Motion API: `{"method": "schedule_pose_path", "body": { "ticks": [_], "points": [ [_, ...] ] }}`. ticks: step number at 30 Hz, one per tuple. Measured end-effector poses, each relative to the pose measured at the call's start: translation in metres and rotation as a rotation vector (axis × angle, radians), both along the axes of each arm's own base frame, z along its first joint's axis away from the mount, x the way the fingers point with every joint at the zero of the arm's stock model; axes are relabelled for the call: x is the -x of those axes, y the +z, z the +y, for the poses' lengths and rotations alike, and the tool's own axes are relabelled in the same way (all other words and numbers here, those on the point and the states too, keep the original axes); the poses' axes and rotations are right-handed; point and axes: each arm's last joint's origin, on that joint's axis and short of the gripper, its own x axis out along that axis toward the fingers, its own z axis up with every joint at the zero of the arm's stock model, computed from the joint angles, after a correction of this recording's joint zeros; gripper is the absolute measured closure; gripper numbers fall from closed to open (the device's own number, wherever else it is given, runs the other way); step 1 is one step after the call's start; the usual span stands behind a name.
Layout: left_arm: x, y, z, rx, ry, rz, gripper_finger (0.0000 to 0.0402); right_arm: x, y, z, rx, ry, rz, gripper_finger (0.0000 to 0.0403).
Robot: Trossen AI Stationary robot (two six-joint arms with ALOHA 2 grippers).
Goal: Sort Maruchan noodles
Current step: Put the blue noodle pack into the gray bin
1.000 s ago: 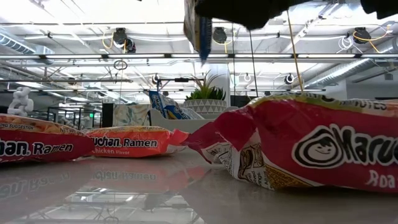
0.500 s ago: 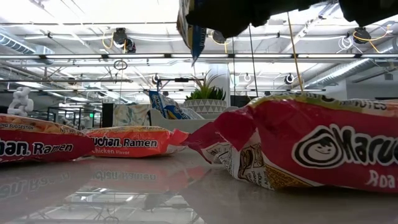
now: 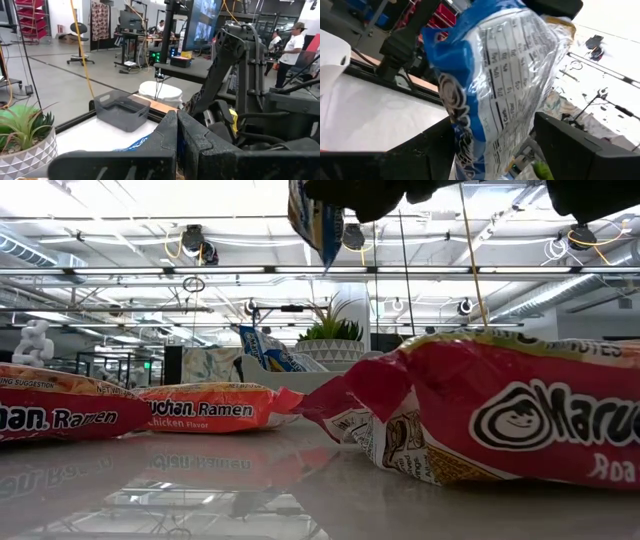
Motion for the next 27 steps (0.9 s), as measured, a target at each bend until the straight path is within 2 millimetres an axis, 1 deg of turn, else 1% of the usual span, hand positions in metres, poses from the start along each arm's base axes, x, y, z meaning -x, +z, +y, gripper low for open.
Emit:
{"method": "schedule_pose_path", "body": {
  "ticks": [4,12,16,22,27],
  "points": [
    [-0.0001,-0.0002,0.0001,-0.004,0.000,0.003,0.0399,0.0009,0.0014,-0.0011,0.016,-0.036,0.013,0.0154],
    [-0.0001,-0.0005,-0.0002,-0.012,-0.006,0.009,0.0399,0.0013,0.0020,-0.0015,0.029,-0.050,0.024,0.0155],
    [-0.0001,-0.0005,-0.0002,-0.010,-0.006,0.008,0.0399,0.0013,0.0024,-0.0014,-0.006,-0.036,-0.009,0.0172],
    [0.0002,-0.0006,-0.0010,-0.002,-0.009,0.005,0.0399,-0.0001,0.0026,0.0003,-0.111,0.059,-0.109,0.0203],
    [0.0006,-0.0007,-0.0020,0.000,-0.012,0.004,0.0399,0.0000,0.0026,-0.0001,-0.088,0.042,-0.089,0.0208]
  ]
}}
